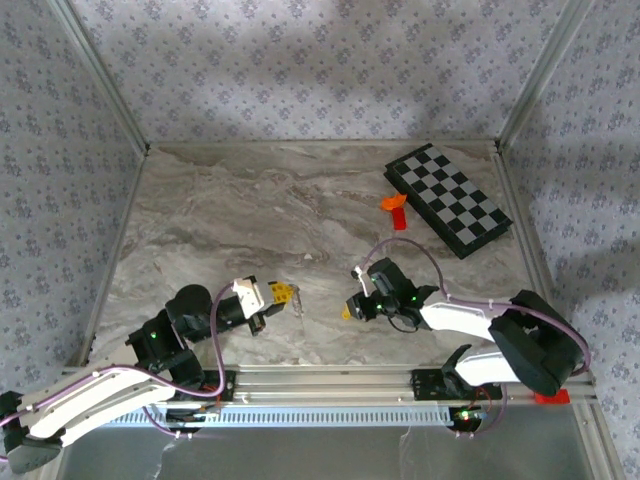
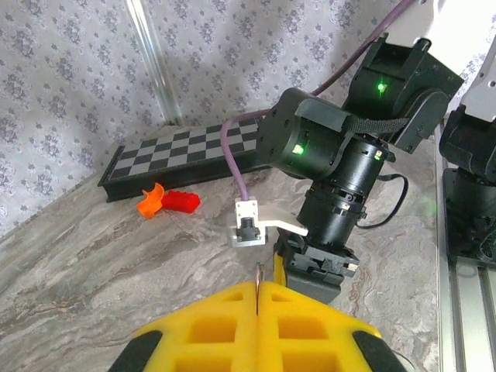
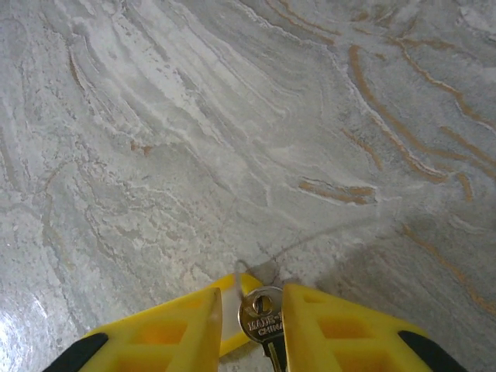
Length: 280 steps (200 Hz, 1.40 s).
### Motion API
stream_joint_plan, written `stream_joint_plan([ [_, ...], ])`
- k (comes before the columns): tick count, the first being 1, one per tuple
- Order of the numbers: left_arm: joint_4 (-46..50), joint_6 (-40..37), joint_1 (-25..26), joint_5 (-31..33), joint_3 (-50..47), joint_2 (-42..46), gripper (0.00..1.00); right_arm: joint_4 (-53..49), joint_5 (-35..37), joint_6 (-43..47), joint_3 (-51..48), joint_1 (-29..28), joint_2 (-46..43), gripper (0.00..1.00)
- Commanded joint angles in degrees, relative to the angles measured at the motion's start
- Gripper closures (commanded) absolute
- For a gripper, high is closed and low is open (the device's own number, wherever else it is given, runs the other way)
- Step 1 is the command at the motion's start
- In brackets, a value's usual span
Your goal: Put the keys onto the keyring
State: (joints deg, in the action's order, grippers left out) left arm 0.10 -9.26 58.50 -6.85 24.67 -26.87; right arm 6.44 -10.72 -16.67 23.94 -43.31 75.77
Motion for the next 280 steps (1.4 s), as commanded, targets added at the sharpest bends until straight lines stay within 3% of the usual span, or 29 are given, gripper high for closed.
stream_joint_plan([
  [1, -2.56, 0.99, -0.41, -0.95, -0.19, 0.59, 1.00, -0.44, 0.88, 1.44, 1.55, -0.48, 0.71, 0.74],
  [206, -2.32, 0.82, -0.76, -1.15, 0.49, -0.46, 1.00, -0.89, -1.57, 4.34, 2.57, -1.58, 0.67, 1.00],
  [280, -1.15, 1.67, -0.69, -6.02, 2.22, -0.40, 1.00, -11.05, -6.78, 11.98, 6.70, -7.85, -15.94, 1.00],
])
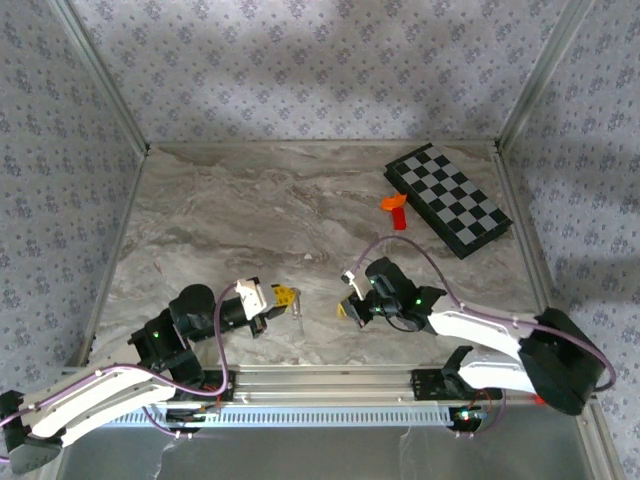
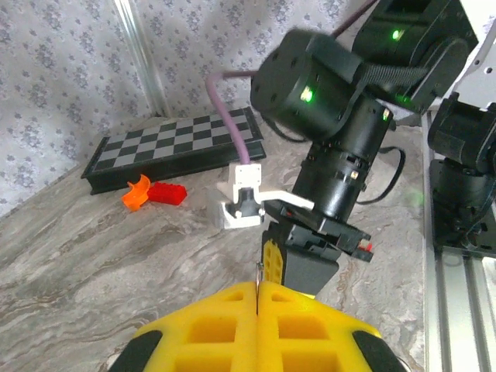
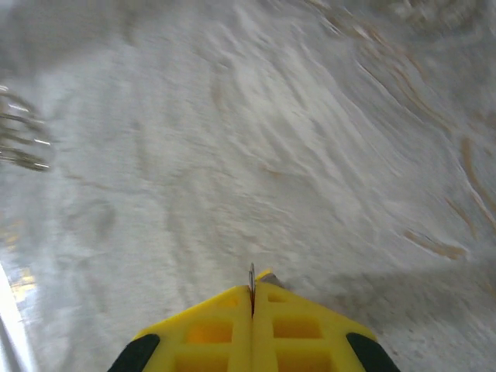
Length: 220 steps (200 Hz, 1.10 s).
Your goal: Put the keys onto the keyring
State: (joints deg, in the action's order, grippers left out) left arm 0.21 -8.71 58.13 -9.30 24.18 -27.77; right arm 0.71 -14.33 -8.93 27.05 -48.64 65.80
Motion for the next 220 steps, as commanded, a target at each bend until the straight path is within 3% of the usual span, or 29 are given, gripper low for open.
stream_joint_plan([
  [1, -1.26, 1.09, -0.31, -3.68, 2.71, 0.47, 1.00, -5.52, -3.21, 4.35, 3.65, -2.64, -6.27, 1.00],
  [41, -0.22, 1.88, 0.14, -6.73, 4.76, 0.53, 1.00, -15.95, -2.84, 10.31, 11.79, -8.08, -13.55, 1.00],
  [99, 1.38, 2.22, 1.10, -12.13, 7.10, 0.26, 1.00, -33.10, -2.04, 15.87, 27.38, -12.33, -9.57, 1.00],
  [220, -0.47, 2.43, 1.11, -14.09, 7.07, -2.57, 1.00, -31.35, 3.99, 16.30, 31.40, -18.86, -10.21, 1.00],
])
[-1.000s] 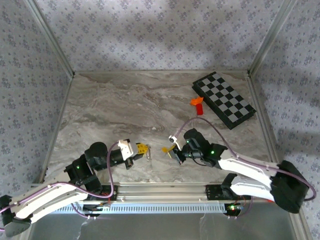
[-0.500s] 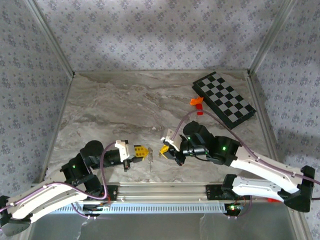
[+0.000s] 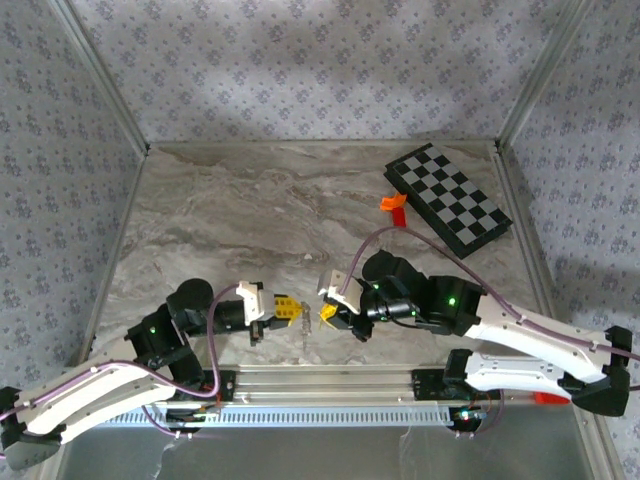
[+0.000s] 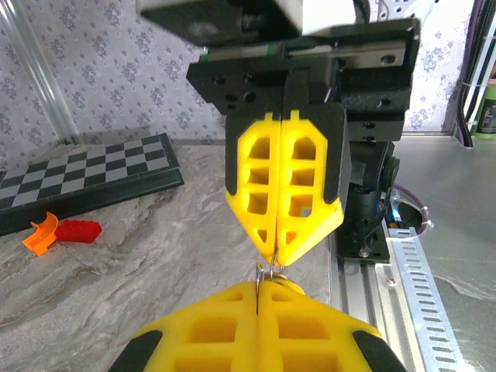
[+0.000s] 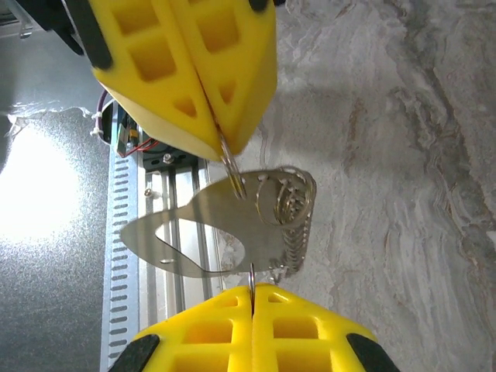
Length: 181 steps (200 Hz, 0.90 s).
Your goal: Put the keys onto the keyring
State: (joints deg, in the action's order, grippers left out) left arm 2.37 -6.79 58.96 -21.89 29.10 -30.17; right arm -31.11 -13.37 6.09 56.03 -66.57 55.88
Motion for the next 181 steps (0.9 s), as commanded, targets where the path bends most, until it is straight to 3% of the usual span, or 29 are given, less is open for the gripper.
stream_joint_plan([
  [1, -2.63, 0.48, 0.28, -1.49, 2.21, -0.20, 1.00, 0.54, 3.10, 1.29, 2.42, -0.98, -0.27, 1.00],
  [181, -2.88, -0.42, 0.28, -0.56, 2.45, -0.97, 1.00, 1.51, 3.26, 1.83, 4.26, -1.90, 1.34, 1.00],
])
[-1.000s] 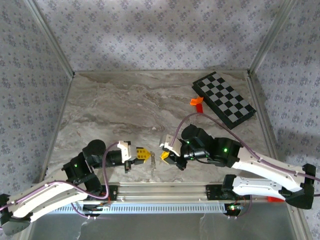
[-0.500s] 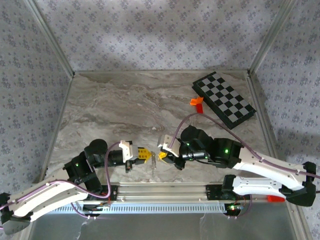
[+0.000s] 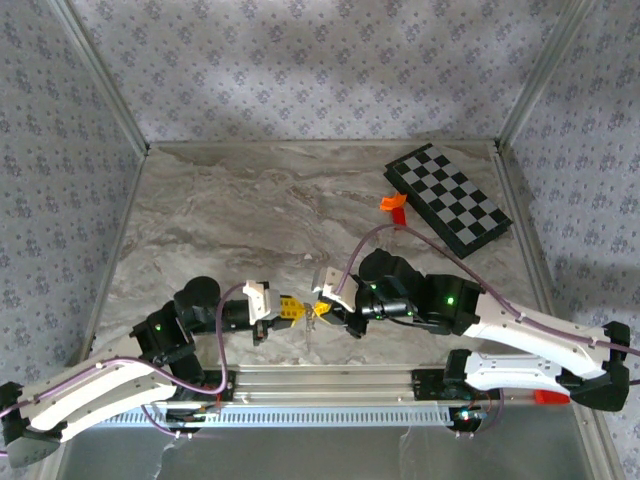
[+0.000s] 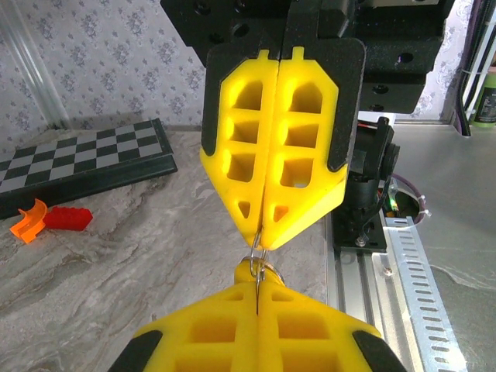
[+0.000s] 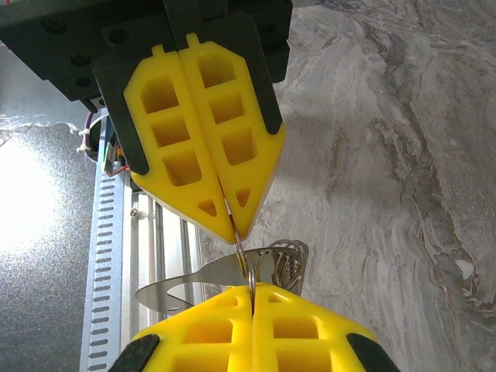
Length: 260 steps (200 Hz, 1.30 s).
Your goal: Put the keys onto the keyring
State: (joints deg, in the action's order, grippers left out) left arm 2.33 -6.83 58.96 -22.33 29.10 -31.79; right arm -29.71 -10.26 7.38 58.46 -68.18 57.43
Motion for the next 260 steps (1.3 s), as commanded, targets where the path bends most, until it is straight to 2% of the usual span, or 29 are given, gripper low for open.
stream_joint_plan([
  [1, -2.84, -0.42, 0.28, -0.06, 2.41, 0.71, 1.00, 0.06, 0.20, 0.54, 1.83, -0.28, -0.26, 1.00],
  [36, -3.25, -0.63, 0.26, 1.58, 1.66, 2.10, 1.00, -0.19, -0.01, -0.19, 1.75, -0.28, -1.08, 1.00],
  [260, -3.12, -0.86, 0.24, 0.75, 1.48, 1.66, 1.00, 2.17, -2.30, -0.92, 1.94, -0.28, 0.16, 1.00],
])
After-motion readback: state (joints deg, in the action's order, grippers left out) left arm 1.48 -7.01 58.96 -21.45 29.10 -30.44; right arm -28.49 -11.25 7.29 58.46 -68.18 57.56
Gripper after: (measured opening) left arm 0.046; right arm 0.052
